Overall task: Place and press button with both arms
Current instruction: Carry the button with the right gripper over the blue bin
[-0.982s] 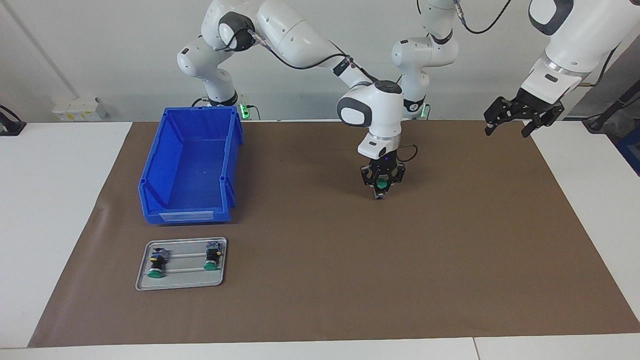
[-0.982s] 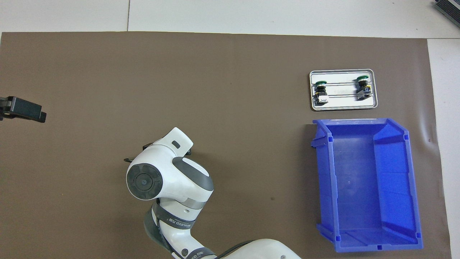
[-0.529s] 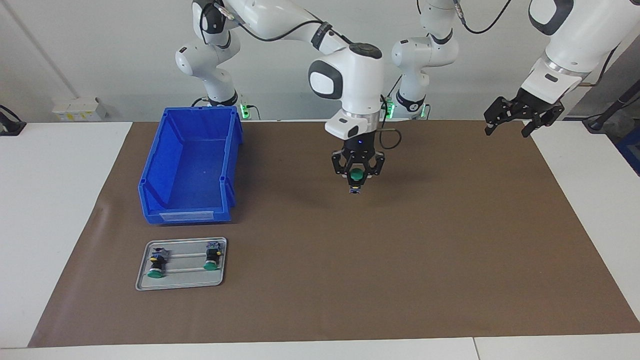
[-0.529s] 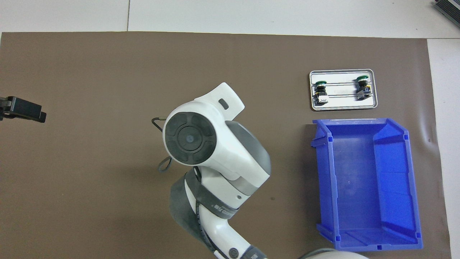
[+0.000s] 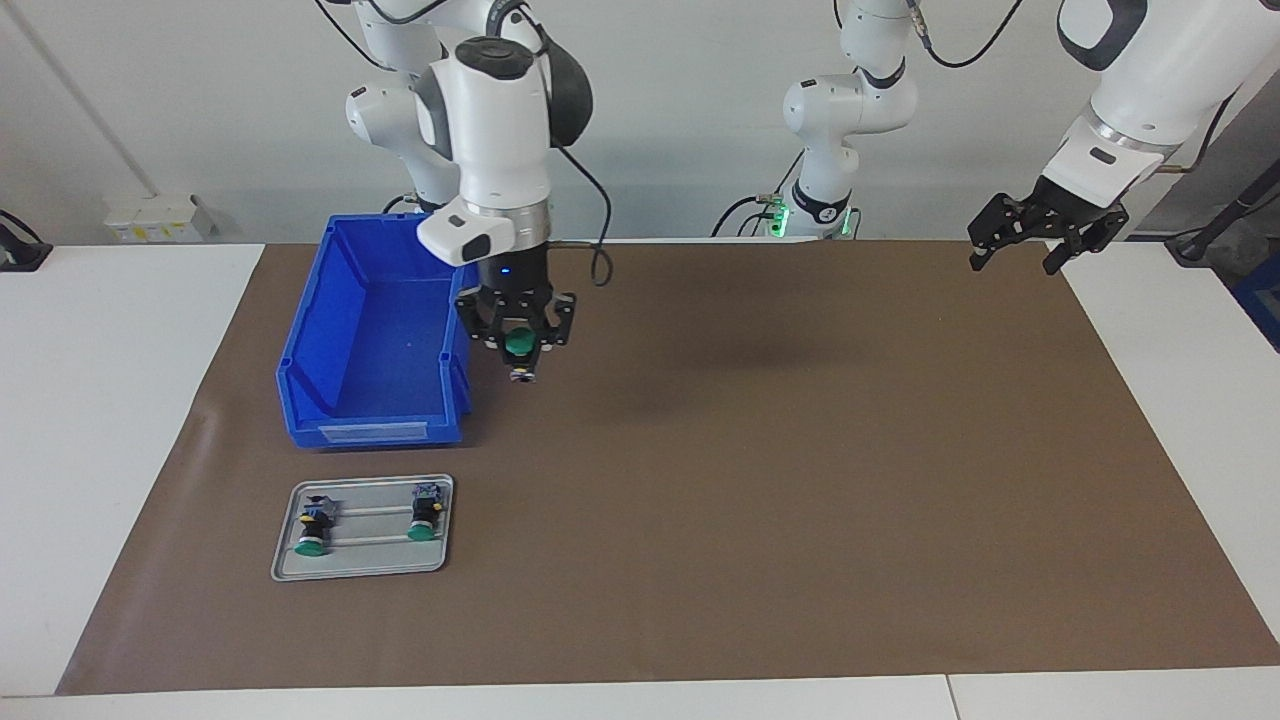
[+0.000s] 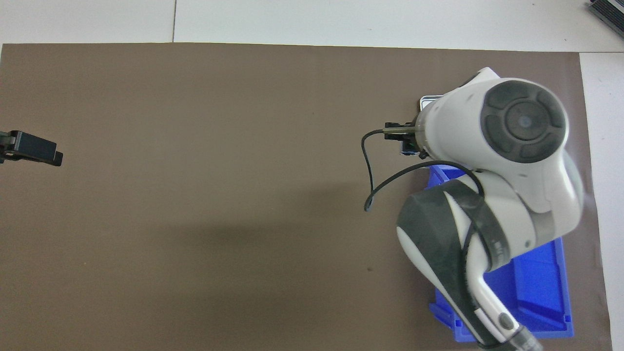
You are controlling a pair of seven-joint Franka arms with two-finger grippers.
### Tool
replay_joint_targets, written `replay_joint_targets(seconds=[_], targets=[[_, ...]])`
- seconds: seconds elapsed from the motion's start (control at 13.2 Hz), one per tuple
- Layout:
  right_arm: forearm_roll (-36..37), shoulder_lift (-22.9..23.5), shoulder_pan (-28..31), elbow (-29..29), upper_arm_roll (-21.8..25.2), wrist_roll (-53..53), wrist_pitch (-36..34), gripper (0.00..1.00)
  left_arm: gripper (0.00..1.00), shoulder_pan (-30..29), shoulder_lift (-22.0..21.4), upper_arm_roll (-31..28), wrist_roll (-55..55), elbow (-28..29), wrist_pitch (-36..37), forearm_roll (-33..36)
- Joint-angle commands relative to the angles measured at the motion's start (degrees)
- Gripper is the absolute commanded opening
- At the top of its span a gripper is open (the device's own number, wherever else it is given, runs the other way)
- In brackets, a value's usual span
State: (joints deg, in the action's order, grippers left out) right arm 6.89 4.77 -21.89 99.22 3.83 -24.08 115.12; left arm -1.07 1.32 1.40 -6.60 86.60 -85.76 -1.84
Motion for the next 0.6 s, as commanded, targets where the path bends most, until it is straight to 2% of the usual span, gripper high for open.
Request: replay_joint_targets(seconds=[0.0,0.38,0.53], targets=[[-3.63,-4.85,6.05,7.99,-0.84,9.03,0.99,0.00,1.00,-0.42,-1.41,0.10,-0.08,1.65,-0.90,-0.45],[-6.00,-10.56,14.23,21.43,-0.76,20.90,6.24,0.00,1.00,-0.42,-1.41,0.10,-0.08,1.65,-0.81,-0.45],[-6.45,-12.24,17.56,29.67,-0.67,26.60,15.52,0.00,1.00,-0.42,-1.41,0.10,-0.08,1.65,-0.81,-0.45]])
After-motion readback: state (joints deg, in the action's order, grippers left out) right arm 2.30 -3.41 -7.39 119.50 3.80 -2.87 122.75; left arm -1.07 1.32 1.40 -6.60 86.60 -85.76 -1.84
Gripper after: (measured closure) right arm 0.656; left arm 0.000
